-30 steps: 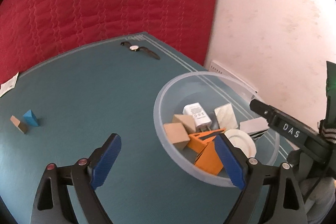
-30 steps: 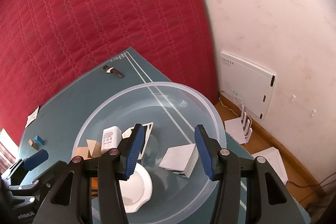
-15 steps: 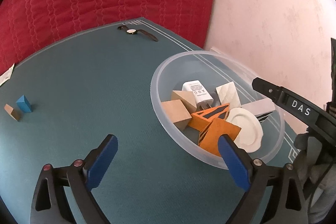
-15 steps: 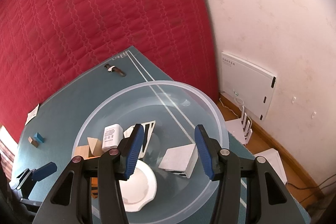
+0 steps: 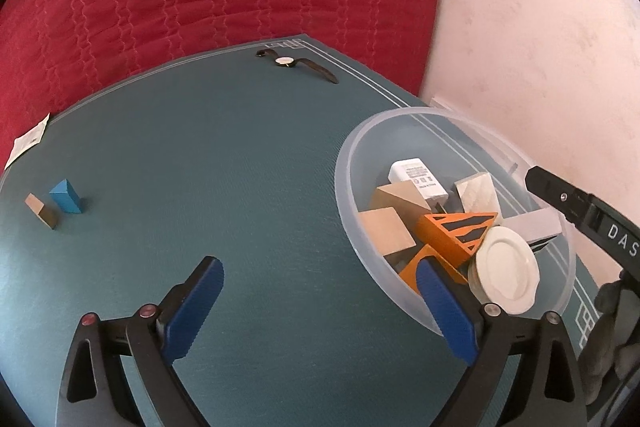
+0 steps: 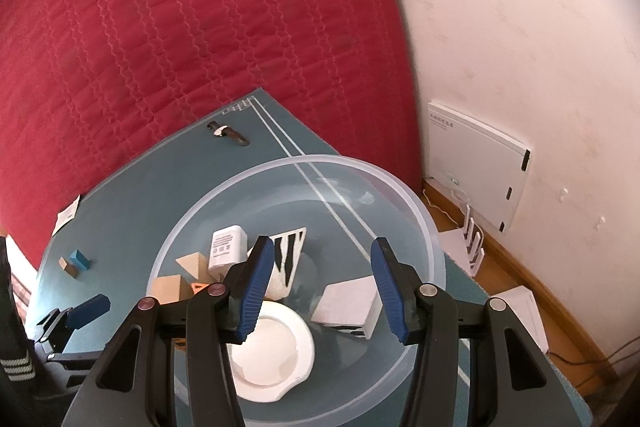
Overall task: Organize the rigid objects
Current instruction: 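Move both grippers from the bowl back to the remaining blocks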
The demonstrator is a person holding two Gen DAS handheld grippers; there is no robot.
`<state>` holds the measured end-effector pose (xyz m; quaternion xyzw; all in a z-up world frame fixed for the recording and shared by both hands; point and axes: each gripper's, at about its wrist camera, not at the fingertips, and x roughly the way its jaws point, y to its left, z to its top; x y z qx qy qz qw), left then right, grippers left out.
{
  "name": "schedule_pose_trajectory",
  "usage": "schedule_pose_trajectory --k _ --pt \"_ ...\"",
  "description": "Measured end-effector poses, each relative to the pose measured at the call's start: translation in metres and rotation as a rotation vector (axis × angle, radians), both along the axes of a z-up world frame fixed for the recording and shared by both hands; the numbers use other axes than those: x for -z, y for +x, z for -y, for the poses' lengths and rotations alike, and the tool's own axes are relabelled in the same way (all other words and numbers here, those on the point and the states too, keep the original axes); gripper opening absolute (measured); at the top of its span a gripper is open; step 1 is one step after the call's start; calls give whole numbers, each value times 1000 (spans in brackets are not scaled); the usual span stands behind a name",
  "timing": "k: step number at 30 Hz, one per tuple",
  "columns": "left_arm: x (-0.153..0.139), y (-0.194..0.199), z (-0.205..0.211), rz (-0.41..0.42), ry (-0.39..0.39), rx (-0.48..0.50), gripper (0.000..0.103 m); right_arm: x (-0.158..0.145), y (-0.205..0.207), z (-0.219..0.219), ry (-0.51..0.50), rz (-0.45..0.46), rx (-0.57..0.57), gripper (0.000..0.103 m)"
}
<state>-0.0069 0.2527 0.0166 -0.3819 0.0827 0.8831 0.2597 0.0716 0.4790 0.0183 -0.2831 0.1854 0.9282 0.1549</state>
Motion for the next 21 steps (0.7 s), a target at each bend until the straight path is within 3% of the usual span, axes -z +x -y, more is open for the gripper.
schedule_pose_trajectory --k 8,21 --pt "-11 -4 17 -20 35 -21 99 -7 1 19 19 -21 -55 52" --pt "-13 -31 73 -39 26 -158 99 -10 -4 65 69 -34 -185 52"
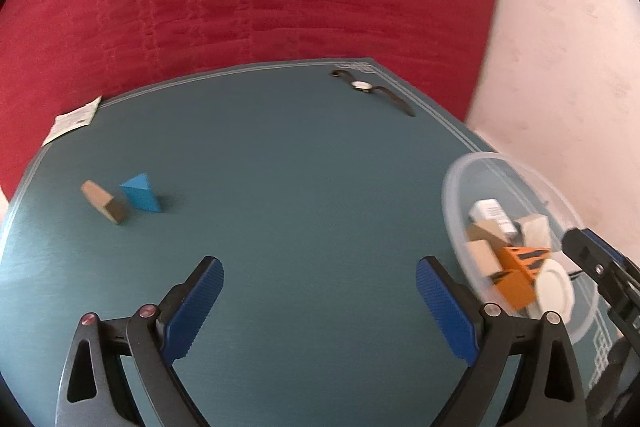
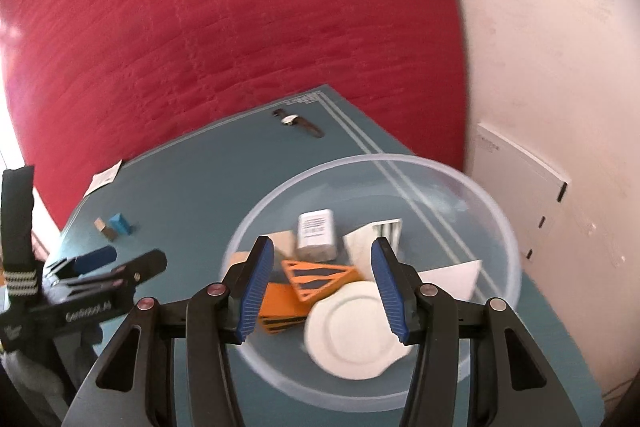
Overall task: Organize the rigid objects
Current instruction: 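Move both grippers from the bowl back to the remaining blocks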
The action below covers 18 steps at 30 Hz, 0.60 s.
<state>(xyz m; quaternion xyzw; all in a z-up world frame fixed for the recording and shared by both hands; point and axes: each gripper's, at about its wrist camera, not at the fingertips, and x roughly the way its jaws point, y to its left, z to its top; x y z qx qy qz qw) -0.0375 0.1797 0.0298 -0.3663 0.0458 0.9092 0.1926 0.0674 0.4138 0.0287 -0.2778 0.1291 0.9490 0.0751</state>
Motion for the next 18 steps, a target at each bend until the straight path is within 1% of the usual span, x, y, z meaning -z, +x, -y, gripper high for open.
schedule_pose_trajectory --k 13,18 --pt "-3 -28 63 -7 9 -150 99 3 -12 52 -4 17 -139 53" --pt "-3 -36 88 -11 1 -210 99 1 -16 71 2 20 -189 53"
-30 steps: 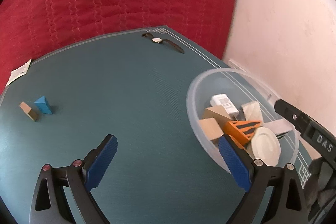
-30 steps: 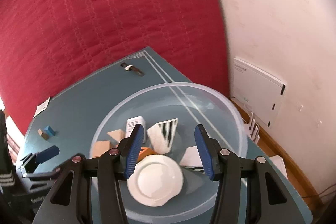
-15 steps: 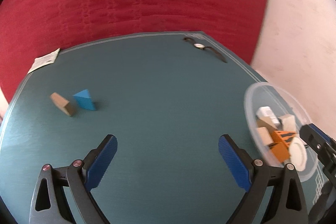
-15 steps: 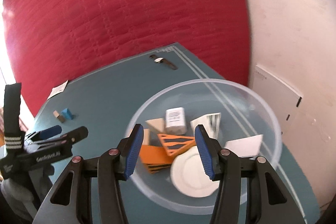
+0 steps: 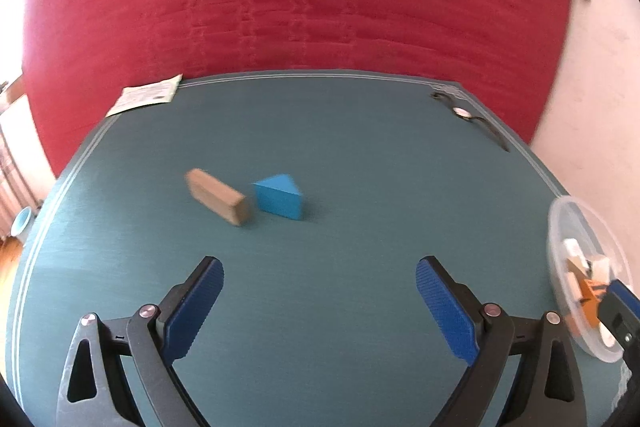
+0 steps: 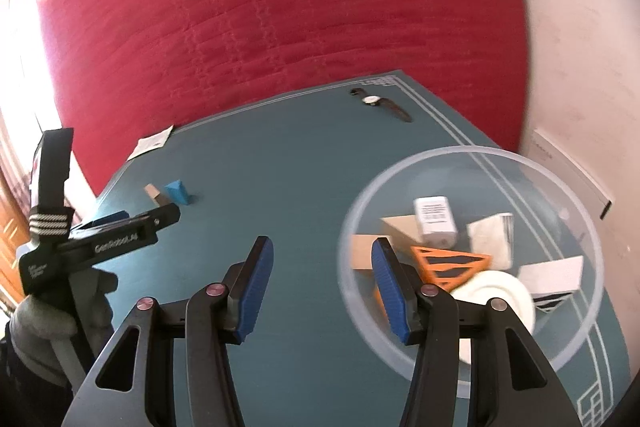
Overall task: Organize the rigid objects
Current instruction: 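Move both grippers from the bowl back to the remaining blocks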
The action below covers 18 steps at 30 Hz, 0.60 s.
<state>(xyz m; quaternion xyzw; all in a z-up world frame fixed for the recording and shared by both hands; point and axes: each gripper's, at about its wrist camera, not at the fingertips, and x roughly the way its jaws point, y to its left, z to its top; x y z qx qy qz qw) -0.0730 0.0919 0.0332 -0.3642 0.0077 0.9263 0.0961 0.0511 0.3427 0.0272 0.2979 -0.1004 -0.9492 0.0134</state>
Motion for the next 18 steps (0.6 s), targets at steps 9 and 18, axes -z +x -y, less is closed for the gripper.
schedule_pose_trajectory --k 9,18 --pt "8 -20 40 19 -31 -102 99 7 -10 27 -16 41 -71 53" --pt "15 -54 61 29 -87 -132 99 21 -13 42 -24 86 -114 53"
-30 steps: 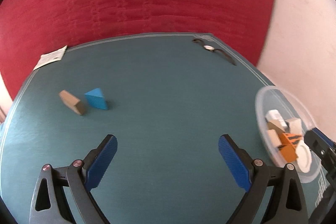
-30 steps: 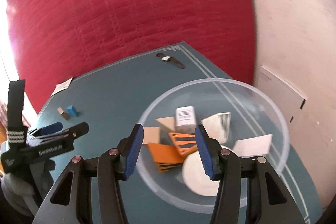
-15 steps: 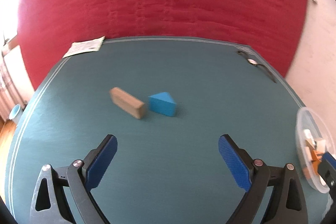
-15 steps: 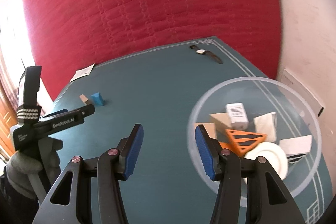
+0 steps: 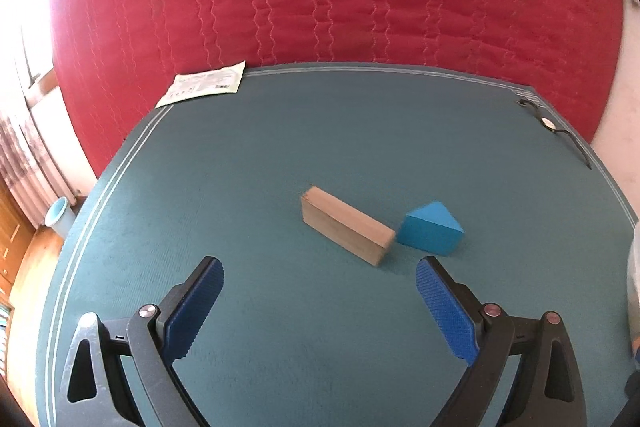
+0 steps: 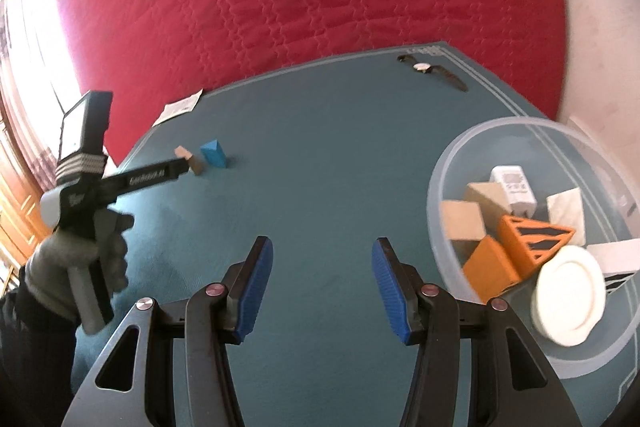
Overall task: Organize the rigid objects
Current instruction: 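Move both grippers from the bowl back to the remaining blocks, then grasp the brown bar with the left gripper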
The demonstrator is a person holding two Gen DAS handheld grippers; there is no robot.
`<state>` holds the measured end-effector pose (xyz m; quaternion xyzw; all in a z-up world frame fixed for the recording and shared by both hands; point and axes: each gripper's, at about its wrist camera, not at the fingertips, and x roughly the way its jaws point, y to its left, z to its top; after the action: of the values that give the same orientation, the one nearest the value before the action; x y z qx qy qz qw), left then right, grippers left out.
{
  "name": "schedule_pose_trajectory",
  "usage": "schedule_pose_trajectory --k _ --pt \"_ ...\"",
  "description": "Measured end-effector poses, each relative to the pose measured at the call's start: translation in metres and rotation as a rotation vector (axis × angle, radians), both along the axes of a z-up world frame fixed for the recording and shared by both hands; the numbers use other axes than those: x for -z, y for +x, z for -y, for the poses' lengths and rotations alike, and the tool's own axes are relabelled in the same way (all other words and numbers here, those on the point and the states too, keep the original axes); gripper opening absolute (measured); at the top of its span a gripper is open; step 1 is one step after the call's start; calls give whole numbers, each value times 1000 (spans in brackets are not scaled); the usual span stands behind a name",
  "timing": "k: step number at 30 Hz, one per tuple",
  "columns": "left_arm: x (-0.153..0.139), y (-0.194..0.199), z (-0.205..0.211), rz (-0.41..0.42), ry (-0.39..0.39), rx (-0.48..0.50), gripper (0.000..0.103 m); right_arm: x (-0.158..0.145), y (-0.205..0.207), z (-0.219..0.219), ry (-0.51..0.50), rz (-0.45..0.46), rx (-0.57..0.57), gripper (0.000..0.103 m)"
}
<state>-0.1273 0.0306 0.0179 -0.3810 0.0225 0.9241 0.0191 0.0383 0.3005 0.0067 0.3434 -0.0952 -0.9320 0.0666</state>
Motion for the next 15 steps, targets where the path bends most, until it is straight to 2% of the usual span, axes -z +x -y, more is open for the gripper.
schedule_pose_trajectory --k 8,12,15 --pt "11 -20 -2 46 -13 24 99 8 1 11 4 28 -33 53" --pt "12 -31 -7 54 -55 38 99 10 0 11 5 39 -32 53" --pt "16 -40 -11 81 -64 60 94 11 0 10 7 47 -30 53"
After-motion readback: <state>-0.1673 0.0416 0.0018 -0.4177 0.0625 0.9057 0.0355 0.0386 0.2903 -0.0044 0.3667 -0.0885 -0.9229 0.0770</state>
